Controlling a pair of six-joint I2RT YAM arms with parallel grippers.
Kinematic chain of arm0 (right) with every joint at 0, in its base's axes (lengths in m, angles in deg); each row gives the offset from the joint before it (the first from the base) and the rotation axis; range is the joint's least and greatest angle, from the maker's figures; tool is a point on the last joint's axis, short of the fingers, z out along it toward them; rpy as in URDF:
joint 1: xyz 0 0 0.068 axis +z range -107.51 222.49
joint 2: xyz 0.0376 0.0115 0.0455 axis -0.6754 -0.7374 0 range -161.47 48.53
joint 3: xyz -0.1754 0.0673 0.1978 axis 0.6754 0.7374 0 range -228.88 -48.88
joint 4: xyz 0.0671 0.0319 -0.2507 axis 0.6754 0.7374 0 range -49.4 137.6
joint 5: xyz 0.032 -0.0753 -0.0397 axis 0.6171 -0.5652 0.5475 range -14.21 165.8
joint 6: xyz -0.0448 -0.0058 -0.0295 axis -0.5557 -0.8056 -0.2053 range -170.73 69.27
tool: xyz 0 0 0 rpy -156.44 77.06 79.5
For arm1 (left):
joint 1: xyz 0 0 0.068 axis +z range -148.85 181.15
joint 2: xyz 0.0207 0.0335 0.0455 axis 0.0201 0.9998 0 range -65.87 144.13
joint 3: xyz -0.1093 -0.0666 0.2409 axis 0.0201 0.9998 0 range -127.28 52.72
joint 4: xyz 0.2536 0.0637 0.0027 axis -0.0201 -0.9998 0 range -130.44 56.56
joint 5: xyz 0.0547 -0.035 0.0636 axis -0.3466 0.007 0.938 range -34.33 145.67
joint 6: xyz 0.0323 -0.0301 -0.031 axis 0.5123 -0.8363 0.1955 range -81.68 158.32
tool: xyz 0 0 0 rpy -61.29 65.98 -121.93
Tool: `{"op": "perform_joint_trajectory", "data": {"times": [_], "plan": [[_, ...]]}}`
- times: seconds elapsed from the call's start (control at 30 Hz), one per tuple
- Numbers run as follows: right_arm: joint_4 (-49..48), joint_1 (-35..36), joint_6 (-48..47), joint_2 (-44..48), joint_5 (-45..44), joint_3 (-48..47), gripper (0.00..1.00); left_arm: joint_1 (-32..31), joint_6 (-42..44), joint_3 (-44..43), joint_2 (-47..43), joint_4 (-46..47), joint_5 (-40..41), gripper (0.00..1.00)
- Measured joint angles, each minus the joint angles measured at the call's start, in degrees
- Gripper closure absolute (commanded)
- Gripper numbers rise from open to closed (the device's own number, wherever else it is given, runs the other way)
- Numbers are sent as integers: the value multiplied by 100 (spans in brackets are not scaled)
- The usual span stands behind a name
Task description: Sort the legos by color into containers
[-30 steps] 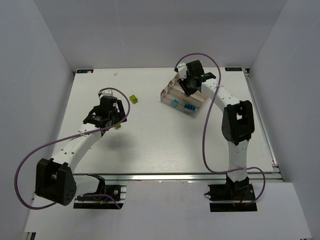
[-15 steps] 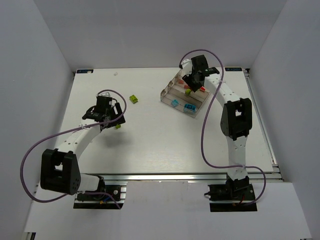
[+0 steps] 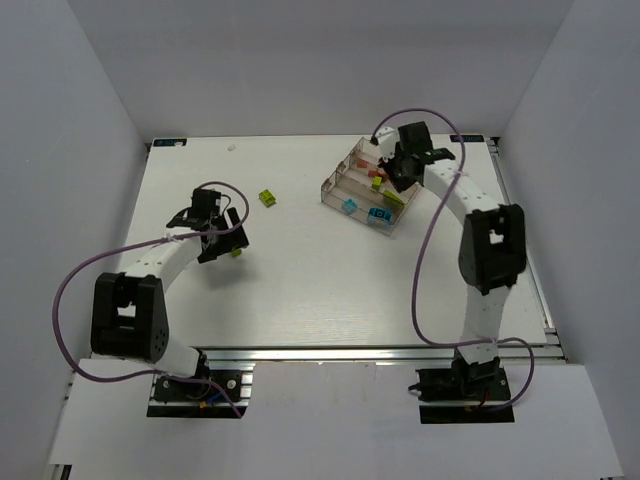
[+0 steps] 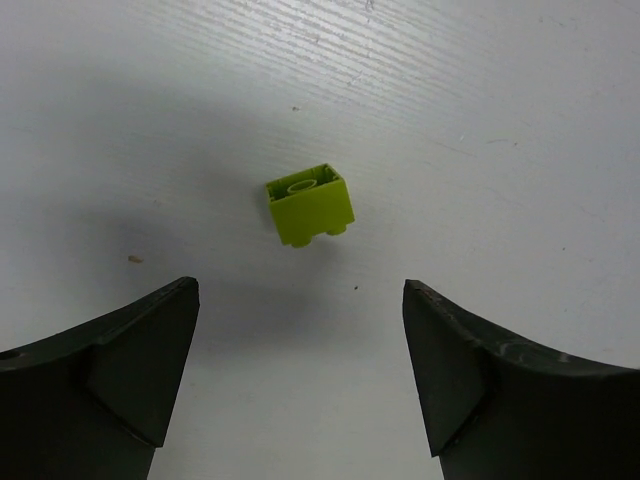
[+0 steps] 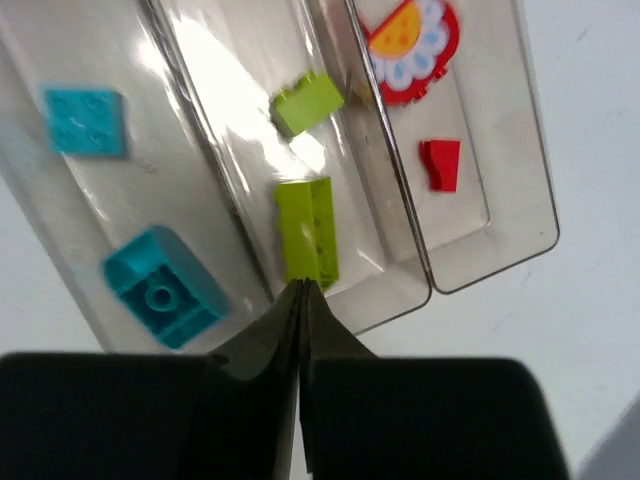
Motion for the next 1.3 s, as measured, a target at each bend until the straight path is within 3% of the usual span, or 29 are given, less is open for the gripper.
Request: {"op": "perform_joint_trajectory", "data": {"times": [0.13, 0.3, 0.5, 0.53, 0.63, 0.67, 0.73, 0.77, 0.83, 0.93, 1.0, 1.07, 1.3], "plan": [[-1189, -87, 697, 2140, 791, 2286, 100, 0, -17, -236, 422, 33, -63, 16], [-2308, -136, 1440, 4105, 2083, 3418, 88, 0, -105, -671, 1119, -17, -2, 29], [-2920, -251, 1856, 4979, 3047, 4247, 82, -9, -219, -911, 1602, -105, 184, 46], [-2938, -306, 1899, 5003, 3156, 4325, 81, -11, -236, -942, 1657, -111, 223, 57], [-3003, -452, 2028, 5005, 3346, 4487, 76, -42, -269, -992, 1698, -111, 254, 75], [-3029, -509, 2048, 5005, 3399, 4533, 62, -55, -275, -997, 1698, -111, 251, 86], [-3073, -603, 2140, 5007, 3477, 4597, 48, -74, -282, -997, 1694, -118, 245, 95], [-3106, -651, 2179, 5014, 3506, 4629, 32, -79, -280, -999, 1683, -114, 219, 100], [-3152, -728, 2271, 5025, 3512, 4669, 27, -107, -227, -1003, 1624, -76, 0, 100], [-3281, -881, 2398, 5042, 3442, 4734, 30, -162, -33, -1088, 1469, 175, -741, 100], [-3370, -988, 2527, 5053, 3397, 4776, 55, -254, 76, -1309, 1462, 494, -1445, 100], [-3440, -1102, 2632, 5082, 3338, 4830, 100, -374, 133, -1687, 1609, 909, -2256, 100], [-3523, -1486, 2999, 5136, 3169, 4920, 100, -914, -522, -3515, 3150, 3029, -4415, 100]]}}
